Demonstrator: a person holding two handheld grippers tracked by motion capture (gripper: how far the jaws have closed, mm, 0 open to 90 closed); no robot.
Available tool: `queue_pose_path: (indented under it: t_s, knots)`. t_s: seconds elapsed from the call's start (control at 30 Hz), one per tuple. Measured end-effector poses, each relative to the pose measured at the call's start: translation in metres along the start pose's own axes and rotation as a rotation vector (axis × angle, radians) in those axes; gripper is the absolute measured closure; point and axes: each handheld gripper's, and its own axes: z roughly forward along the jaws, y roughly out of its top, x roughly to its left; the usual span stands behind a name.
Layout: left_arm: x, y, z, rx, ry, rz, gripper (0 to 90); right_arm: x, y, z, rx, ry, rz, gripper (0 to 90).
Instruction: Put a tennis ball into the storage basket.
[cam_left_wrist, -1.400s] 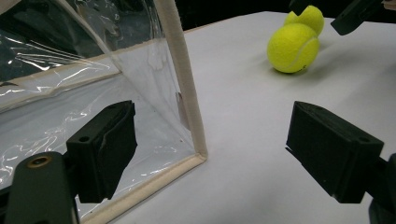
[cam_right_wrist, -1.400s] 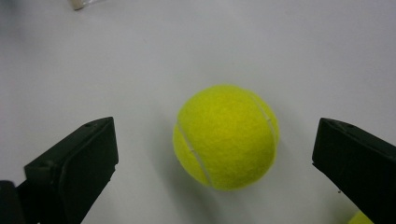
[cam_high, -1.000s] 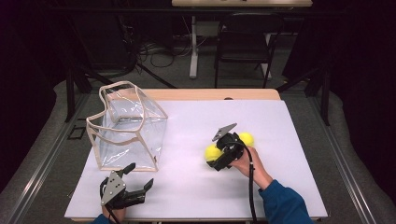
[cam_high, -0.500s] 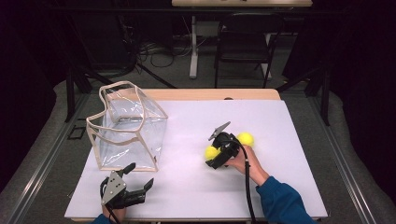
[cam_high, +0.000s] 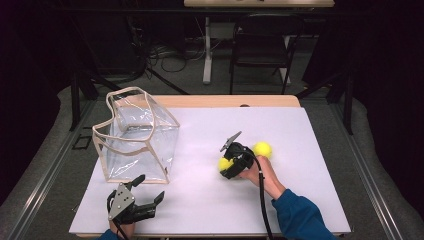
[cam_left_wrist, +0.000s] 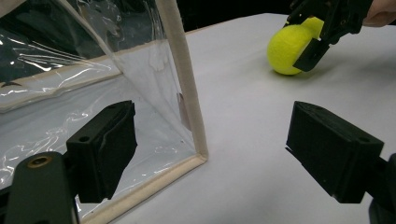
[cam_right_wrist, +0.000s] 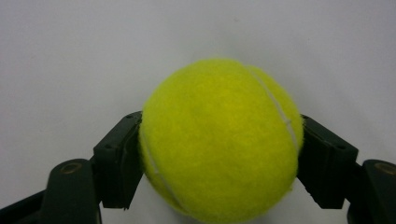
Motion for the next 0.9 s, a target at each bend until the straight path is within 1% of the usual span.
queue_pose_path:
  t_s: [0.13, 0.23, 0.5, 0.6, 0.7, 0.77, 0.83, 0.9]
  knots:
    - [0.0, 0.0, -0.001, -0.003, 0.004, -0.002, 16.0, 0.001, 0.0, -0.001, -0.011, 0.015, 0.003, 25.2]
    - [0.0, 0.0, 0.0, -0.001, 0.001, -0.003, 16.0, 0.004, 0.0, -0.003, -0.009, 0.01, 0.0, 25.2]
    - [0.001, -0.001, 0.002, 0.009, -0.004, -0.011, 16.1, 0.015, 0.004, -0.015, -0.022, 0.002, -0.049, 25.3]
    - [0.0, 0.0, 0.001, 0.008, -0.004, -0.006, 16.0, 0.017, 0.006, -0.019, -0.028, -0.003, -0.055, 25.3]
    - [0.0, -0.001, 0.002, 0.011, -0.007, -0.011, 16.0, 0.019, 0.008, -0.023, -0.034, -0.004, -0.064, 25.4]
    - [0.0, -0.001, 0.002, 0.011, -0.005, -0.011, 16.0, 0.021, 0.009, -0.025, -0.038, -0.011, -0.082, 25.4]
    - [0.001, -0.001, 0.002, 0.017, -0.005, -0.009, 16.1, 0.022, 0.01, -0.027, -0.04, -0.014, -0.078, 25.4]
    - [0.001, -0.001, 0.002, 0.017, -0.007, -0.009, 16.1, 0.021, 0.011, -0.029, -0.046, -0.019, -0.086, 25.4]
